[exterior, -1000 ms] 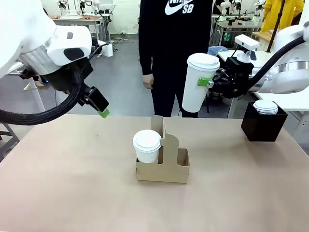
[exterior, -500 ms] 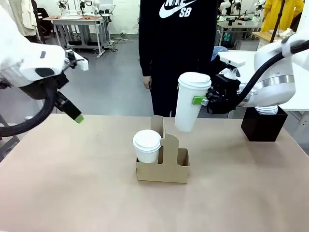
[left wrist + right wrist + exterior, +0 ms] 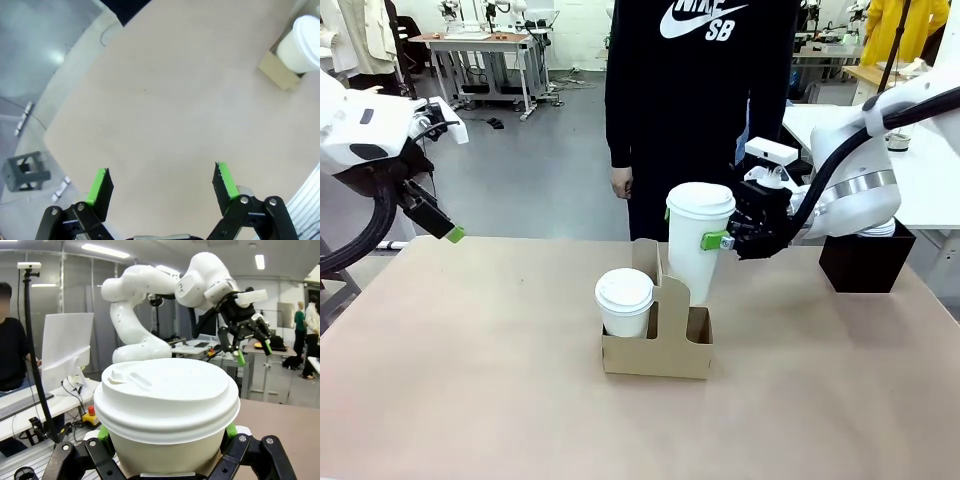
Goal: Pour a drink into a cup and package it in a carrier.
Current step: Insert the held 600 ml Paper Cup into the Cup Carrier.
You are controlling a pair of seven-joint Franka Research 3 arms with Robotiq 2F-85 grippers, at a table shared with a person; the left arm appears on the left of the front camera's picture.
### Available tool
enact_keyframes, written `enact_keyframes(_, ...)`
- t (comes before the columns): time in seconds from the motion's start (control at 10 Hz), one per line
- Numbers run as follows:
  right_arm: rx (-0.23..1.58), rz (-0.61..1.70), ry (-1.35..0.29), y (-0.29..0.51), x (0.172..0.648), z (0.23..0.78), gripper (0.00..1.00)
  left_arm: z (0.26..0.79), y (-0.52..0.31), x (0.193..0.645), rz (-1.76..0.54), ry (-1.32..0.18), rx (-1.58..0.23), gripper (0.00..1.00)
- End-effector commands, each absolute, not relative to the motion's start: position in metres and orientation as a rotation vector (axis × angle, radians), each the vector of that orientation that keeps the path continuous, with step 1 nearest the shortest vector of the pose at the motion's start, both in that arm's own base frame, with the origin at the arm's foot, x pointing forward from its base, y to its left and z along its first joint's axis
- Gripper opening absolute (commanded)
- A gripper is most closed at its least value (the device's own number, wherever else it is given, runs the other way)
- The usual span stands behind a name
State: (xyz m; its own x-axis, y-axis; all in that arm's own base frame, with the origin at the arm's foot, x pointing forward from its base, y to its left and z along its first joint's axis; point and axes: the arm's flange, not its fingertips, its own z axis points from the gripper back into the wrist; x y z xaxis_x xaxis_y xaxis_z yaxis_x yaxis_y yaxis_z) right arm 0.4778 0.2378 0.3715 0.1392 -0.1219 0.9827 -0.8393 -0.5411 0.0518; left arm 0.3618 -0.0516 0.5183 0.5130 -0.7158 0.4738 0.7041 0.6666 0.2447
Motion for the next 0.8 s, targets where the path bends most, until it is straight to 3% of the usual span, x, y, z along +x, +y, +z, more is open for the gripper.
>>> enact_keyframes(0.0, 1.789, 1.490, -0.895, 0.245, 0.481, 0.364, 0.91, 0.525, -0.056, 0.357, -0.841, -0.594, 0.032, 1.00)
enact_keyframes(0.7, 1.824, 1.489, -0.899, 0.253, 0.467, 0.307, 0.91, 0.525, -0.056, 0.357, -0.841, -0.594, 0.032, 1.00)
